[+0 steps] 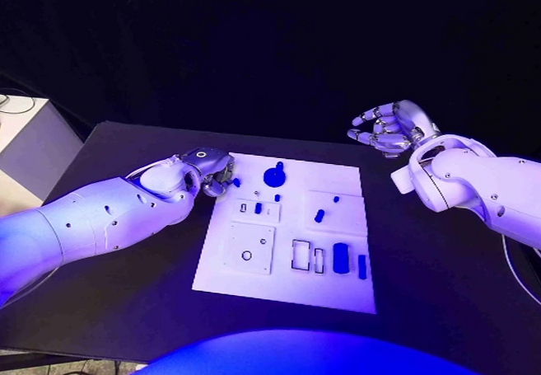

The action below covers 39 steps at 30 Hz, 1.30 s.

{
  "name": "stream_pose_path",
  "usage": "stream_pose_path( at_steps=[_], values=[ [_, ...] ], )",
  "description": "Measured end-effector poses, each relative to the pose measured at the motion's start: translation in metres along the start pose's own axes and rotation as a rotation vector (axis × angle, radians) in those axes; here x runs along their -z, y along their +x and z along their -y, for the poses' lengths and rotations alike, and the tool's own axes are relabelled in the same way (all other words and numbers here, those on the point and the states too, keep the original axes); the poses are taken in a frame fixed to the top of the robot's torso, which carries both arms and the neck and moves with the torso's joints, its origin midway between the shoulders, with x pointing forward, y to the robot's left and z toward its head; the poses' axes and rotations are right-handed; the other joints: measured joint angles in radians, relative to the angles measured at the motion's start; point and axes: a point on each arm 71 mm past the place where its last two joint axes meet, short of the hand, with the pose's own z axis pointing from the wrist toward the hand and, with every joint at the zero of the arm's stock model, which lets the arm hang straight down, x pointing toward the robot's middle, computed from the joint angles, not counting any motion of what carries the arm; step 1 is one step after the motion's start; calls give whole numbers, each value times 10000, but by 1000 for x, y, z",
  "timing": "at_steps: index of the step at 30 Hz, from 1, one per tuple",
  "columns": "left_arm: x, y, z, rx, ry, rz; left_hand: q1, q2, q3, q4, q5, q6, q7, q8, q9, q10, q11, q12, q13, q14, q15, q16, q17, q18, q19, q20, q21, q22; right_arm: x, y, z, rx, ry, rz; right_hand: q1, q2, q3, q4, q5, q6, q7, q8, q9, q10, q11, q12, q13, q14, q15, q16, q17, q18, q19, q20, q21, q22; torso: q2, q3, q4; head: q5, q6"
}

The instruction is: Assemble the parts on the task board

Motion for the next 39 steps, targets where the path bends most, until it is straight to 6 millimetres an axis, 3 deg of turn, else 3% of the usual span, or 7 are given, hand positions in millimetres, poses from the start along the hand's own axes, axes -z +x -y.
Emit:
stream_pose_path(
  at_steps=[19,32,39],
  values=[
    [0,0,-1,40,-113,-53,48,-50,64,76,0,-37,-37,206,-3,36,-36,0,-9,34,-34,40,44,-1,72,0,0,34,0,0,0,2,3,3,0,0,-26,26,0,0,0,1,-2,0,0,0,0,0,0,0,0,0,0,0,0,-3,0,7,-6,3,0],
    [5,-1,-9,63,-337,-117,581,76,735,-348,-1,-74,-73,461,-150,36,-36,0,-76,34,-34,40,21,0,108,-37,155,115,0,-1,1,4,10,9,0,0,-26,25,0,0,0,1,-3,0,0,0,0,0,0,0,0,0,0,0,0,-4,-2,0,-4,-4,0],
    [4,-21,-11,674,-465,217,500,117,850,-228,-1,-74,-73,529,-194,35,-35,0,-76,113,-36,41,181,-1,108,-37,263,235,1,-2,1,12,25,25,0,0,-26,25,0,0,0,1,-3,0,0,0,0,0,0,0,-1,0,0,0,0,-5,-1,-5,-6,-23,0]
  ],
)
